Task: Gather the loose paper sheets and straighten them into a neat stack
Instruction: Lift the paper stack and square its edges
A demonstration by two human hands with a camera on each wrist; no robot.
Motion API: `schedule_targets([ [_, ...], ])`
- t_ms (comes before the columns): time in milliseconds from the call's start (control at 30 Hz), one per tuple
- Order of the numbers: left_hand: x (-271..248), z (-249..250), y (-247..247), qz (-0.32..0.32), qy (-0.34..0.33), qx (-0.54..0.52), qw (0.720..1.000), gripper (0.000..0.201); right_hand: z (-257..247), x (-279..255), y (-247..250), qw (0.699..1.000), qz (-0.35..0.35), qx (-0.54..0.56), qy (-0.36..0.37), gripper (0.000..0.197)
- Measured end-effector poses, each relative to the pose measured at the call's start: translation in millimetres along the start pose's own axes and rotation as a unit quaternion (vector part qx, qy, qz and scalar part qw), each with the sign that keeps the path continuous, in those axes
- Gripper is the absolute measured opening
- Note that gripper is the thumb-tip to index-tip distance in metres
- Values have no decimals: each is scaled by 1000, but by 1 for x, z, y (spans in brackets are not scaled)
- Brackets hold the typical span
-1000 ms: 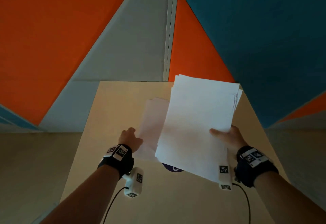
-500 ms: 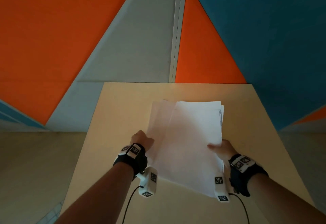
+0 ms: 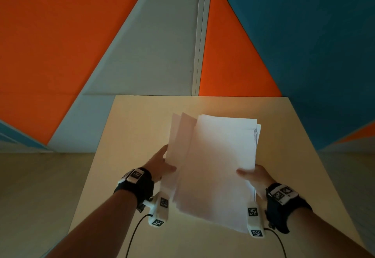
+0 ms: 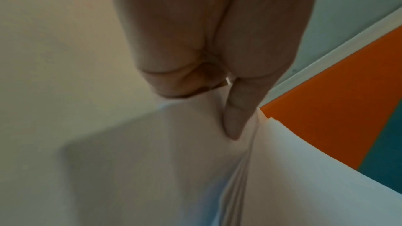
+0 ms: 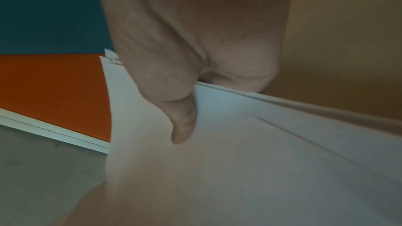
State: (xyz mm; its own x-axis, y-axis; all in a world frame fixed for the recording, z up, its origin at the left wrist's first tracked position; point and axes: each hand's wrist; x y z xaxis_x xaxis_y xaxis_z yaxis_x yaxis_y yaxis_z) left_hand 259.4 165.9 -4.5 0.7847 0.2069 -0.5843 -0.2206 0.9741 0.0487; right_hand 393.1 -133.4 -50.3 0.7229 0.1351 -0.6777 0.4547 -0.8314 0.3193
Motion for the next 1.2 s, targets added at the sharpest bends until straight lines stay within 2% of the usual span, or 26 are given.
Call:
schedule_targets([
  [167, -21, -8, 1, -43, 16, -66, 997, 57, -2, -18, -3, 998, -53, 18, 13, 35],
  [267, -33, -10, -6, -40, 2, -85, 996, 47, -4, -30, -10, 995, -96, 33, 21, 40],
  [367, -44, -12, -12, -42, -25, -95, 994, 44, -10, -46, -16, 990, -133, 44, 27, 40],
  [467, -57, -12, -12, -34, -70, -96, 992, 46, -17, -60, -17, 989, -133, 48, 49, 58],
  [567, -75, -6, -11, -20, -116, -107, 987, 40, -26, -75, -14, 984, -130, 82, 90, 50],
  [667, -91, -1, -10, -10, -152, -119, 981, 33, -36, -87, -13, 969, -145, 139, 140, 58],
  [800, -106, 2, -6, 6, -183, -129, 975, 34, -45, -97, -12, 945, -149, 238, 169, 87],
  [867, -110, 2, -7, 23, -198, -122, 972, 31, -49, -105, -11, 940, -150, 243, 187, 80],
  [1000, -114, 7, -10, 86, -243, -64, 964, 20, -52, -129, -10, 959, -99, 163, 208, 31],
  [1033, -115, 9, -12, 102, -251, -57, 961, 21, -51, -133, -10, 961, -91, 154, 211, 25],
  [1200, -125, 18, -23, 130, -273, -73, 950, 23, -42, -145, -12, 965, -63, 144, 210, 21],
])
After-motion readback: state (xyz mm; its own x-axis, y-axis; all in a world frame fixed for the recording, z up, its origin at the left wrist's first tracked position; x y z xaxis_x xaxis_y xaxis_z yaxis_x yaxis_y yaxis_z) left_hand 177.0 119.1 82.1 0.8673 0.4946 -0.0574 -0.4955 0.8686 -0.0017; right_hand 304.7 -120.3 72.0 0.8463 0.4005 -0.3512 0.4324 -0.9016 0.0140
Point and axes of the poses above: each hand's wrist, its own x-axis towards the middle knuckle, its own y-axis out of the back of the hand, z = x × y, and after that the axes turned 6 degrees about -y, right-handed
